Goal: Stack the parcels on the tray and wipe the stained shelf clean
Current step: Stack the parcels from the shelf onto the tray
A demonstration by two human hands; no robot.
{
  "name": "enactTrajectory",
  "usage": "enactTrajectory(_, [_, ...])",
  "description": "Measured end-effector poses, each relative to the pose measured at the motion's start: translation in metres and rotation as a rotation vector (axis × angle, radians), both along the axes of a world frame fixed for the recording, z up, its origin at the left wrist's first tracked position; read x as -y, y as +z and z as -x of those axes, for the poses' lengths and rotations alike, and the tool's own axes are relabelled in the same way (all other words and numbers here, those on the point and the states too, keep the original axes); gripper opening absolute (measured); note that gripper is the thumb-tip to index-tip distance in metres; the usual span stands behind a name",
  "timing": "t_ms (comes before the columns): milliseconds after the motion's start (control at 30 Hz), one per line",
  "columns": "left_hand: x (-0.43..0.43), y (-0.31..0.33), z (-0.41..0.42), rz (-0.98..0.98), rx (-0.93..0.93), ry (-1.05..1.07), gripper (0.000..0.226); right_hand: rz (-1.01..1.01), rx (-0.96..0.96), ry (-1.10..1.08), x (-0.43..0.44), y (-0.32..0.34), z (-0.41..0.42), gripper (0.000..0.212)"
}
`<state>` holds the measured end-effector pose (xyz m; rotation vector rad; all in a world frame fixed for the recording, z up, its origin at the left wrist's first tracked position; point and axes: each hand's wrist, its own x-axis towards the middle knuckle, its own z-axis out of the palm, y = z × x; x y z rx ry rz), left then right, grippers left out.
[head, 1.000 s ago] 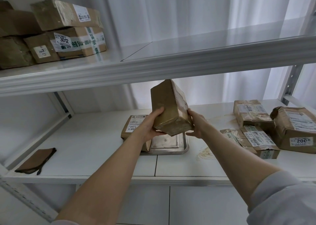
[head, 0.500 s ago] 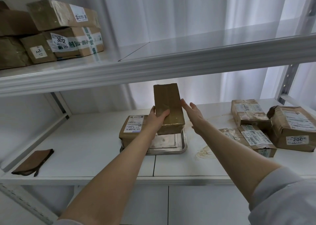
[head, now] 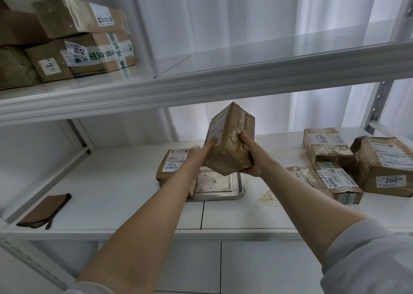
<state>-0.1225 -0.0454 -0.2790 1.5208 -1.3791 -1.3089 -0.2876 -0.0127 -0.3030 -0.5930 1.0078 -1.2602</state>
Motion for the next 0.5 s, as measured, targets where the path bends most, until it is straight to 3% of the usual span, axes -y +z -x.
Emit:
enactTrajectory(100, [-0.004,0.002,0.0,-0.033,-0.129,0.021,0.073,-0.056,-0.111,-0.064,0.003,0.005,-0.007,0.101])
enactTrajectory(133, [-0.004,0.003,0.0,-0.002,-0.158,0.032,0.07,-0.073,-0.168,-0.11,0.004,0.007,-0.008,0.102])
enactTrajectory(233, [-0.004,0.003,-0.002,0.072,-0.177,0.046,0.069,-0.069,-0.41,-0.3,0.006,0.006,-0.006,0.079])
enactTrajectory(367, [0.0,0.003,-0.004,0.168,-0.061,0.032,0.063,-0.072,-0.556,-0.376,0.014,0.0,-0.009,0.039])
enactTrajectory(433, [0.001,0.003,-0.005,0.199,-0.004,0.029,0.057,-0.109,-0.556,-0.343,0.014,-0.002,-0.013,0.041])
enactTrajectory(500, [0.003,0.0,-0.007,0.235,0.079,0.04,0.049,-0.117,-0.503,-0.28,0.014,-0.002,-0.02,0.057])
